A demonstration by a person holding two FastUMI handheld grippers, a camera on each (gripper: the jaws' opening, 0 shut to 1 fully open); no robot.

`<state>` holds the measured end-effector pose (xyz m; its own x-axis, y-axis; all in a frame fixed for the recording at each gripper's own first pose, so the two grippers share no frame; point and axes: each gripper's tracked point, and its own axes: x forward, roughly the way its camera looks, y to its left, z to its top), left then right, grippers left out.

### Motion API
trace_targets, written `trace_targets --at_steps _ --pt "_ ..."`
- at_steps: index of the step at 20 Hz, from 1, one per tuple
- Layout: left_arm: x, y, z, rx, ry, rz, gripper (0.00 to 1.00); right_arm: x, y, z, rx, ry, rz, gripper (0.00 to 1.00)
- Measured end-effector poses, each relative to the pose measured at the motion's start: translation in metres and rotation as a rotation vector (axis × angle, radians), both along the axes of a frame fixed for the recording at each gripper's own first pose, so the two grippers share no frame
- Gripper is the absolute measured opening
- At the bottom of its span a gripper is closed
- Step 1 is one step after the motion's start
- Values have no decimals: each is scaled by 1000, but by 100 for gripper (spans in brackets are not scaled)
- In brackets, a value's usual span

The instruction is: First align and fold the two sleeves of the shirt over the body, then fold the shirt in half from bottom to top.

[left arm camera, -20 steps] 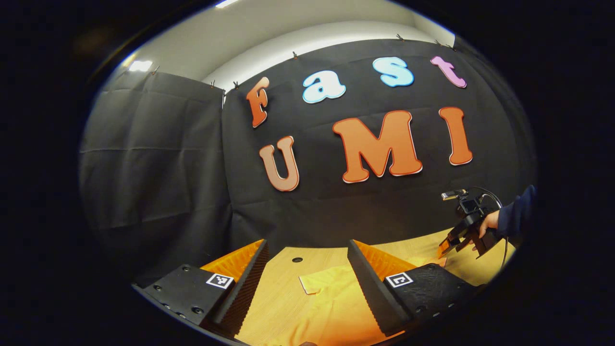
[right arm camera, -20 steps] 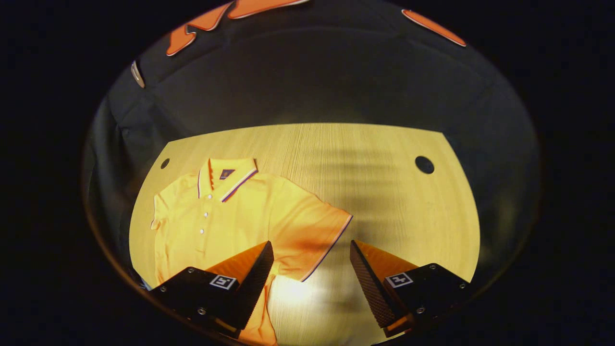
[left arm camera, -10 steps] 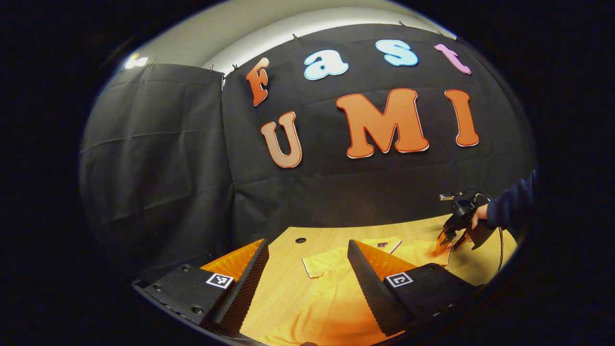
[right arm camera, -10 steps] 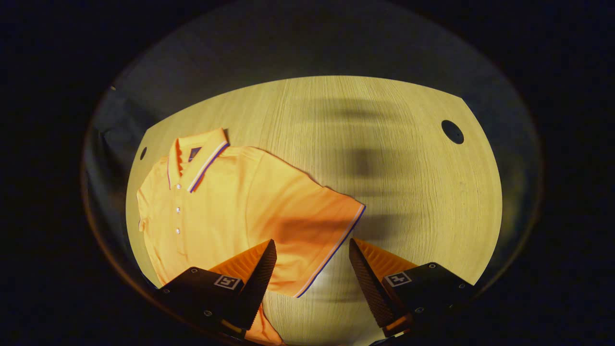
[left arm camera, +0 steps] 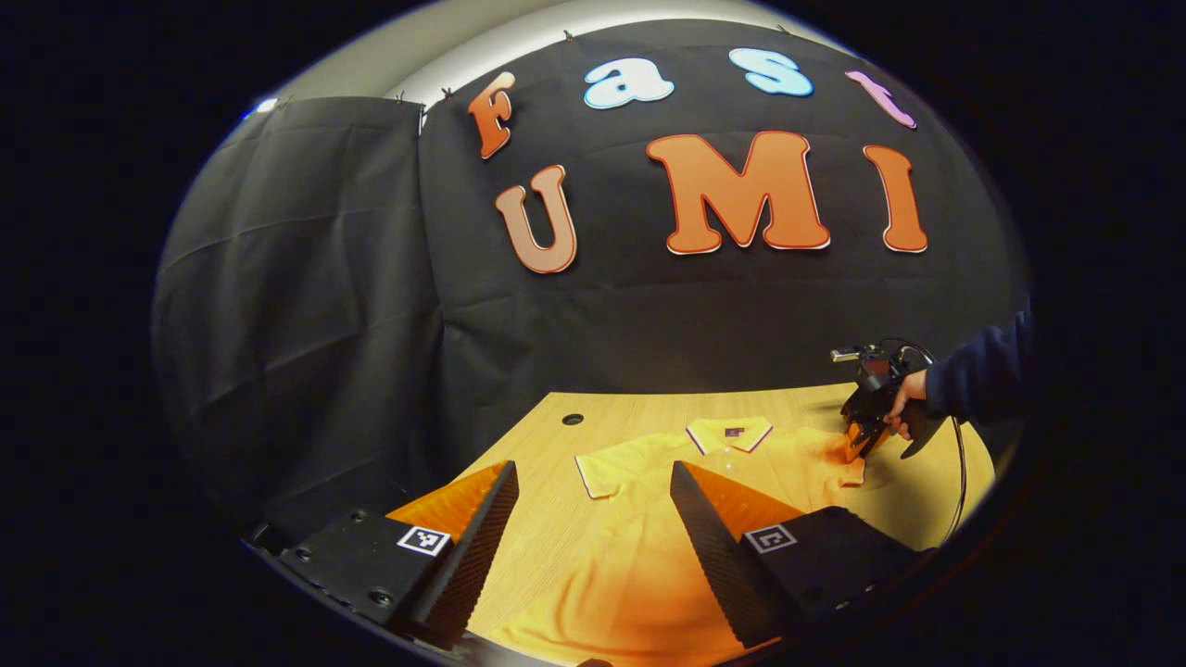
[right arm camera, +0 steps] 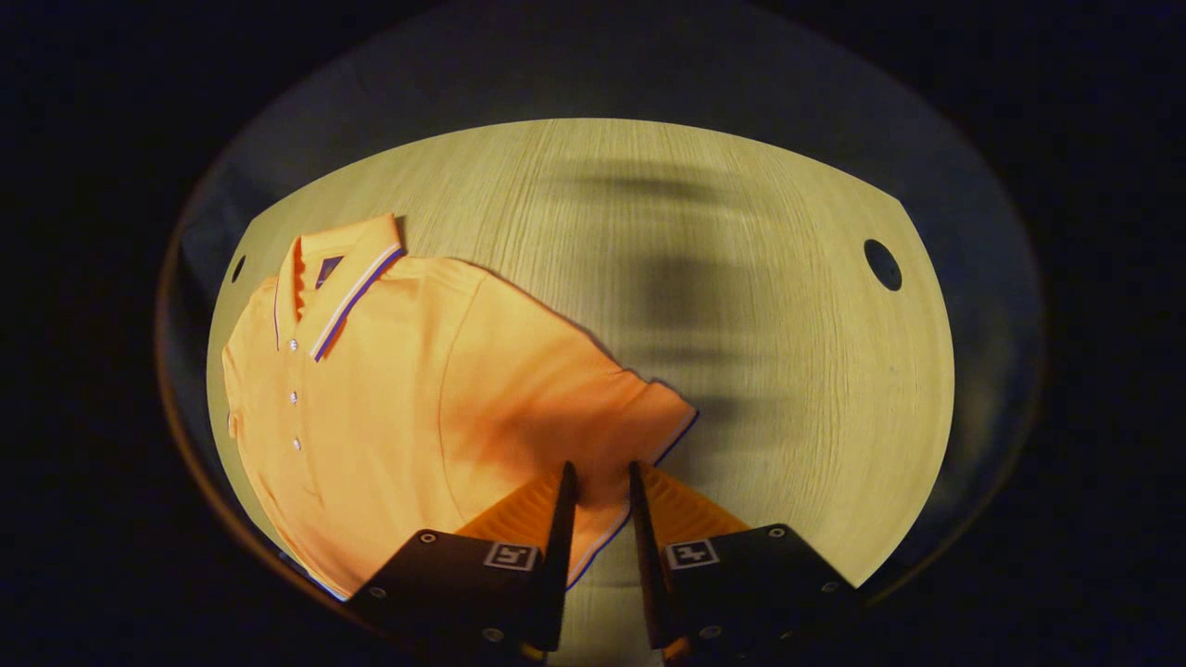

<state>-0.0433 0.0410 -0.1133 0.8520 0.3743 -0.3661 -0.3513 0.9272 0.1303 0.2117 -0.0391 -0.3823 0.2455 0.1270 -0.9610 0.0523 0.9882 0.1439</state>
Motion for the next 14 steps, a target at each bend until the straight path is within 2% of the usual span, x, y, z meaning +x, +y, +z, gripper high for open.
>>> trace_targets --at_steps 1,2,4,6,8,14 --pt "1 0 2 3 1 -9 99 2 1 2 8 -10 5 18" --pt "1 1 3 7 4 -20 99 0 2 0 17 0 -5 11" --pt "-2 6 4 15 -1 -26 99 2 9 10 99 -4 -54 10" --pt "-8 16 1 5 -3 -29 99 16 8 24 109 -77 -89 10" --pt "-8 29 -2 -13 -3 -37 99 17 20 40 149 -92 -108 10" --pt "8 83 -7 -52 -44 -84 99 21 53 80 138 -142 -145 9"
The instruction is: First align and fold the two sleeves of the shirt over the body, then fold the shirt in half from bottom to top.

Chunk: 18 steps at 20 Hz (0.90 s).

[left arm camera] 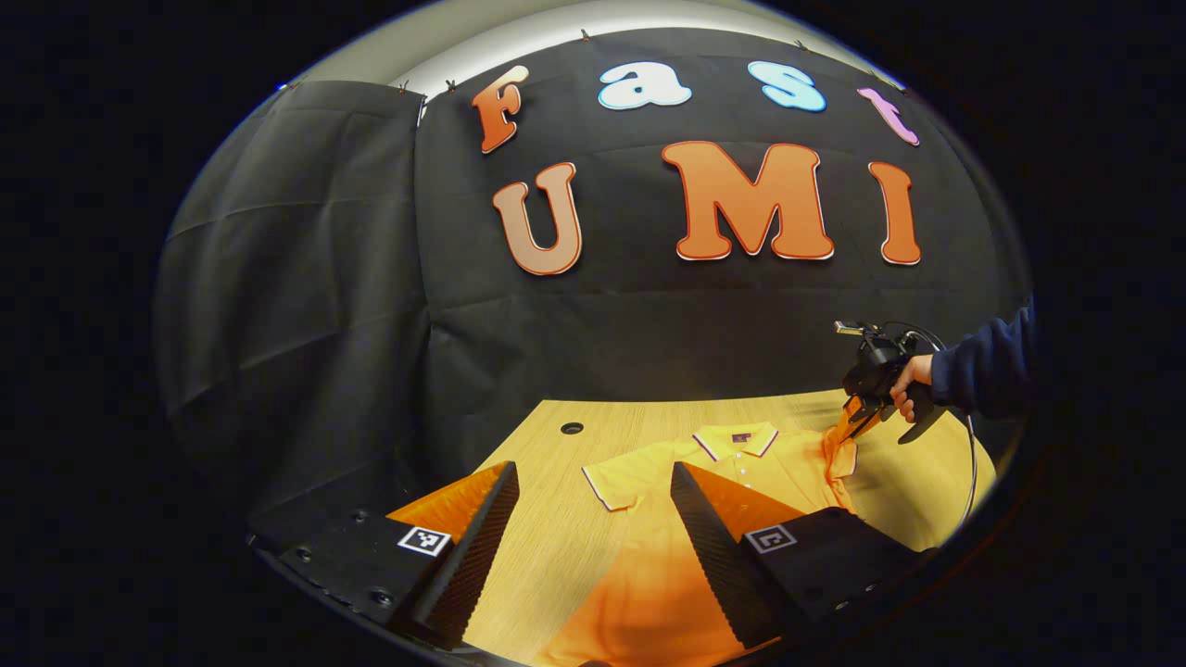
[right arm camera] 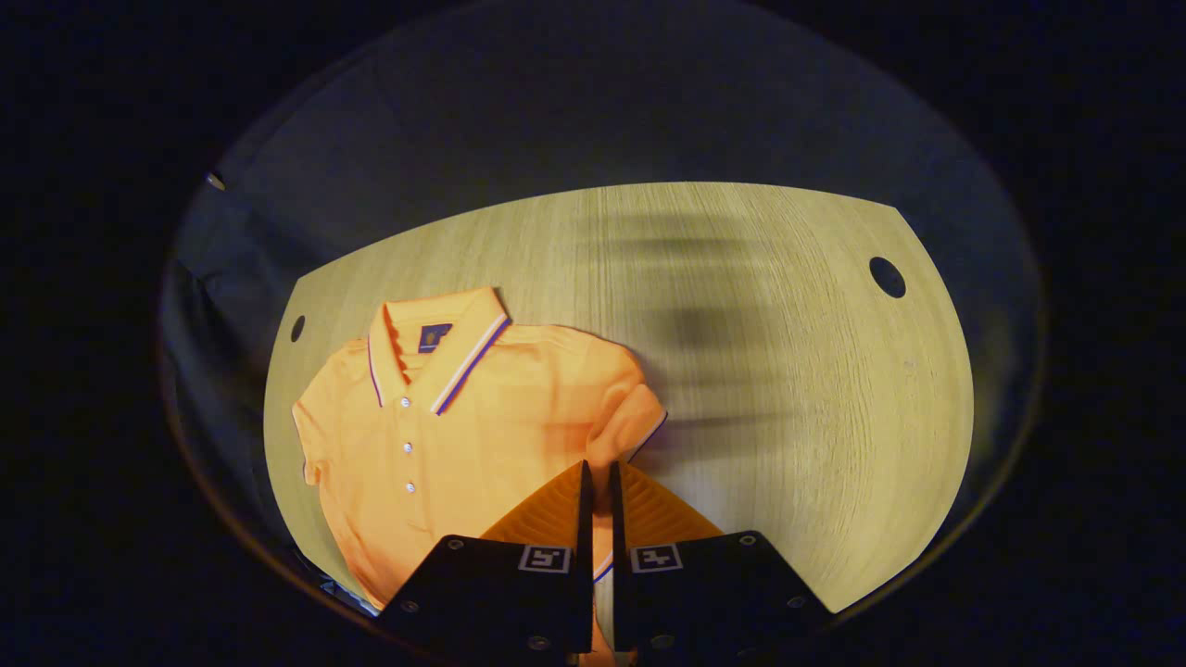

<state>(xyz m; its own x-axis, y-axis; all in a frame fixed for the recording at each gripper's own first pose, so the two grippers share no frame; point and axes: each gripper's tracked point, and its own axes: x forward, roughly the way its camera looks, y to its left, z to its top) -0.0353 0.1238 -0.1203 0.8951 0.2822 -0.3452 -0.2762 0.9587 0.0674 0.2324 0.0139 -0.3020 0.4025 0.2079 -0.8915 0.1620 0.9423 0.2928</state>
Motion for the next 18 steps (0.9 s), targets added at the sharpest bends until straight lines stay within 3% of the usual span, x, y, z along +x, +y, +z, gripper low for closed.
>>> trace_targets --at_steps 7,10,11,15,17,18 --pt "14 67 -35 -97 36 -27 99 8 52 32 -27 -43 9 9" --pt "26 88 -56 -132 74 -47 99 8 83 40 34 -43 7 12" --pt "32 95 -62 -137 85 -52 99 8 93 46 58 -49 16 21" --pt "67 105 -91 -225 145 -114 100 4 106 67 59 -116 26 35" --pt "88 107 -112 -275 199 -132 100 -3 101 81 42 -161 11 56" --pt "97 110 -121 -287 228 -138 99 -6 99 87 37 -187 -2 55"
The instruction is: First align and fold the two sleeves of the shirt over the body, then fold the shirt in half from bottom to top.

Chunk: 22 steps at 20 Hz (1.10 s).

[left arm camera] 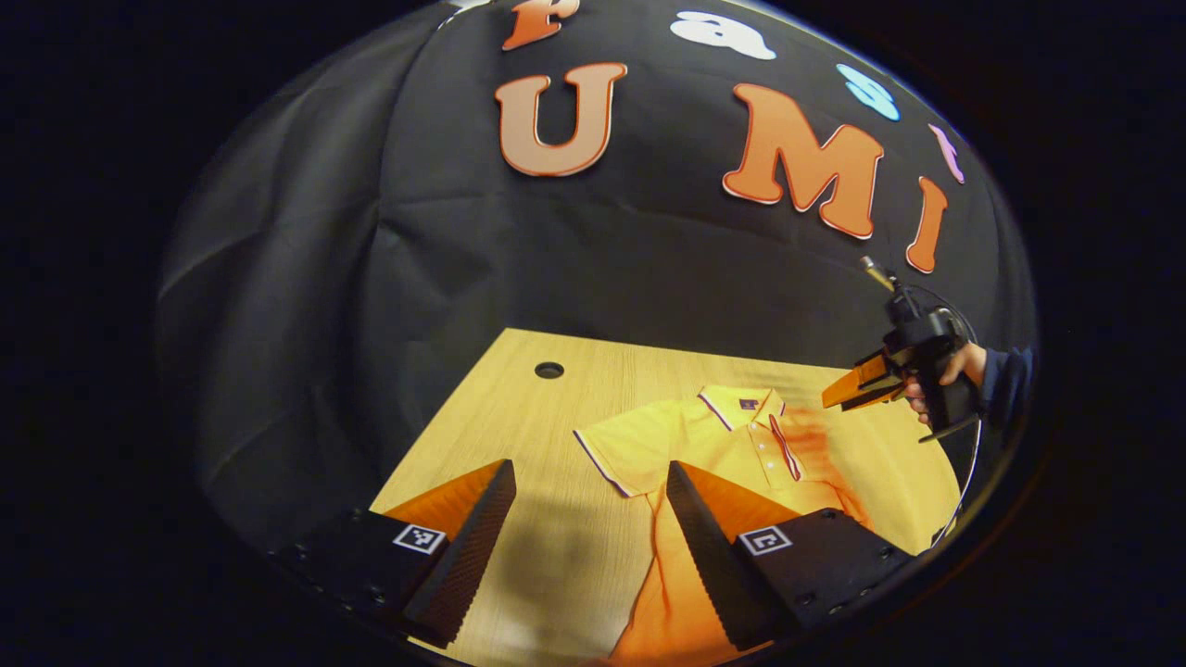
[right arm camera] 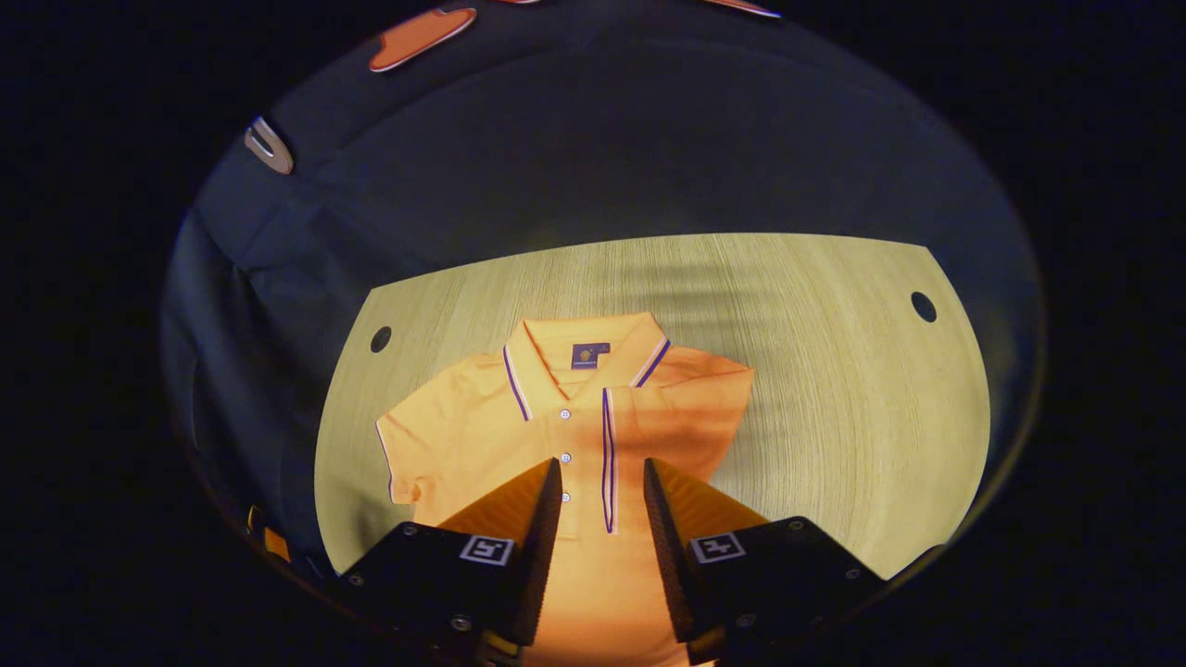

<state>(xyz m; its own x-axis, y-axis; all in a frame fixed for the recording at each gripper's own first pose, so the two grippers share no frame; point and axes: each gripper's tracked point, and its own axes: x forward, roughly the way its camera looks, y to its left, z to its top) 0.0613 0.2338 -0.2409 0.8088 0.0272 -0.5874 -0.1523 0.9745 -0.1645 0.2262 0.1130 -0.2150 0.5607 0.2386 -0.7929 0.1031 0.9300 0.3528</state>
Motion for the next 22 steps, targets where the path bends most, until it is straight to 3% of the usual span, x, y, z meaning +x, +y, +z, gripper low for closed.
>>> trace_targets --at_steps 3,5,11,14,22 --pt "33 -3 -31 -41 120 -31 98 -21 -16 17 -26 -64 -47 76" --pt "52 -4 -58 -51 229 -40 98 -41 -28 27 -42 -95 -75 82" --pt "93 -35 -125 -199 575 -30 98 -109 -66 47 -103 -163 -141 87" --pt "117 -38 -143 -227 657 9 97 -142 -81 55 -108 -185 -160 87" --pt "144 -47 -188 -172 848 -20 95 -214 -100 55 -131 -203 -231 88"
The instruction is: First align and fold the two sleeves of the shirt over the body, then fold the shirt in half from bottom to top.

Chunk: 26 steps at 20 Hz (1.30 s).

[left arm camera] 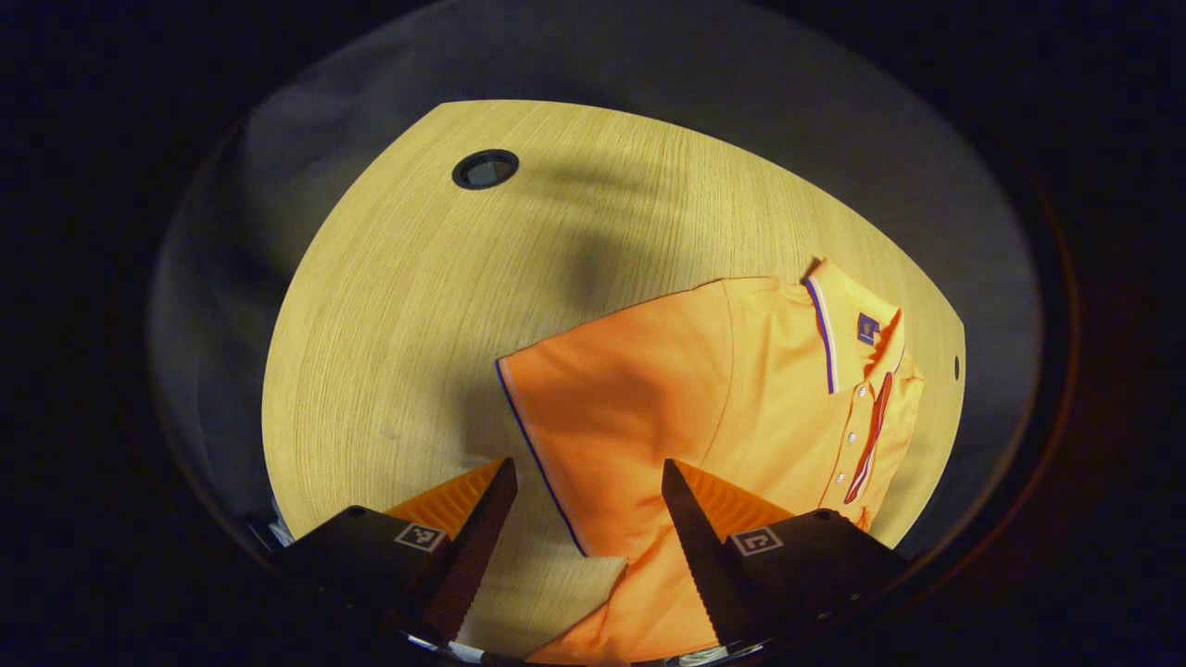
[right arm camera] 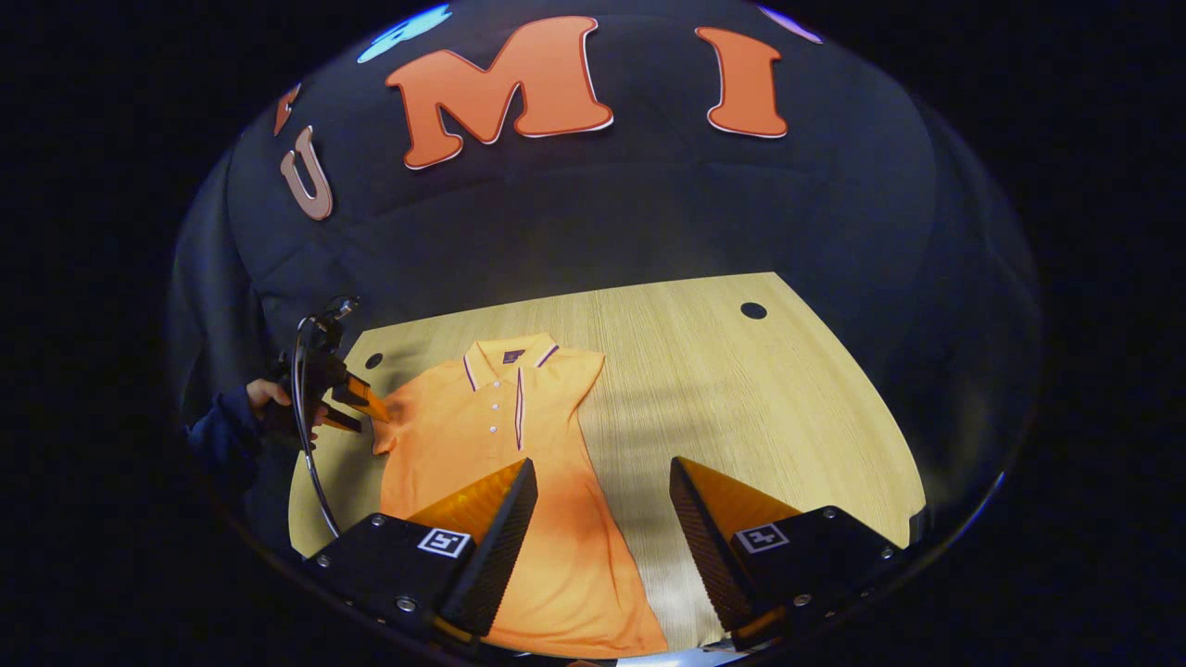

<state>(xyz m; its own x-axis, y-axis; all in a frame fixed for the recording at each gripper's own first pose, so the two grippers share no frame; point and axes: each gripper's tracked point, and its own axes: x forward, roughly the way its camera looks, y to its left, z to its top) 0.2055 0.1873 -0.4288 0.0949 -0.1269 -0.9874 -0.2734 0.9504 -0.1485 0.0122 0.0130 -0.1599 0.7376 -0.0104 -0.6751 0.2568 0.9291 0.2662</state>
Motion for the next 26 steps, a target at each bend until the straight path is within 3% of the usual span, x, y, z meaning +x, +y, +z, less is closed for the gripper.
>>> trace_targets --at_steps 3,7,9,12,18,26 --pt "1 -7 -16 19 56 -11 89 -23 0 -15 6 25 -25 88" --pt "7 -4 -15 74 66 -31 90 -43 4 -33 27 60 -40 88" --pt "11 -11 -16 74 49 -56 71 -47 6 -38 49 65 -51 89" --pt "18 -21 -10 22 -12 -90 16 -51 6 -42 76 75 -67 88" --pt "45 -30 37 5 -206 -189 16 -60 -11 -33 67 70 -95 89" --pt "55 -103 83 -66 -301 -346 16 -65 -16 -24 96 44 -131 89"
